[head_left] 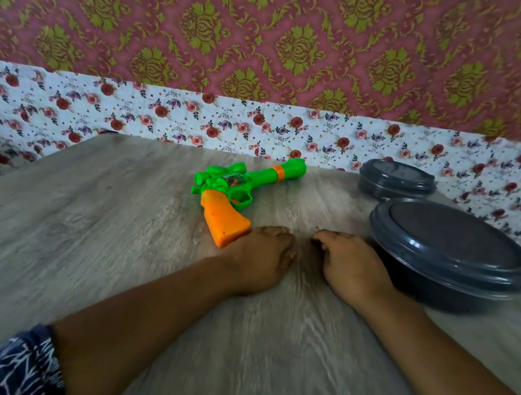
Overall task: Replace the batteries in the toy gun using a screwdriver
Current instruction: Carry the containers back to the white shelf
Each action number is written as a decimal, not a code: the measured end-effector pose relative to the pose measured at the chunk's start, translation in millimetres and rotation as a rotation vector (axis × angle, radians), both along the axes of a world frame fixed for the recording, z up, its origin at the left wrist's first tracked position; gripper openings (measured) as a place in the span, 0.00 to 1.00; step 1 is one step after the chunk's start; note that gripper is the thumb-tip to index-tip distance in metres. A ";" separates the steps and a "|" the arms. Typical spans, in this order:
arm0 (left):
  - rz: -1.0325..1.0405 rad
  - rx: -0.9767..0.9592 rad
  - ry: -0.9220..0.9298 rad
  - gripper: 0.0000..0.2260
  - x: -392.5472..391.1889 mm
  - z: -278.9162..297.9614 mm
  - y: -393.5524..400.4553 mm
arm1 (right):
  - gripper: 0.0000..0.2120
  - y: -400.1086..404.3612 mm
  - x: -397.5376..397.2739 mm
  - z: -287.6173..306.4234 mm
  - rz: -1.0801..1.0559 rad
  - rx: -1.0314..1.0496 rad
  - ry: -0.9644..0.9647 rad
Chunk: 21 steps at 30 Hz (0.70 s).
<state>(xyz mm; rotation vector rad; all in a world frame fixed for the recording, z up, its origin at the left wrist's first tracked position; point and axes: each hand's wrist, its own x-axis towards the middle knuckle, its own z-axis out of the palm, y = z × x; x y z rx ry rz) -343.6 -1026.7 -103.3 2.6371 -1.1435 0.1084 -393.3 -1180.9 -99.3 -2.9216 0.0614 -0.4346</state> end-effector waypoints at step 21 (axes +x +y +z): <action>0.031 -0.056 0.007 0.23 10.6 -7.3 3.3 | 0.22 3.1 0.1 3.5 -0.063 0.017 0.013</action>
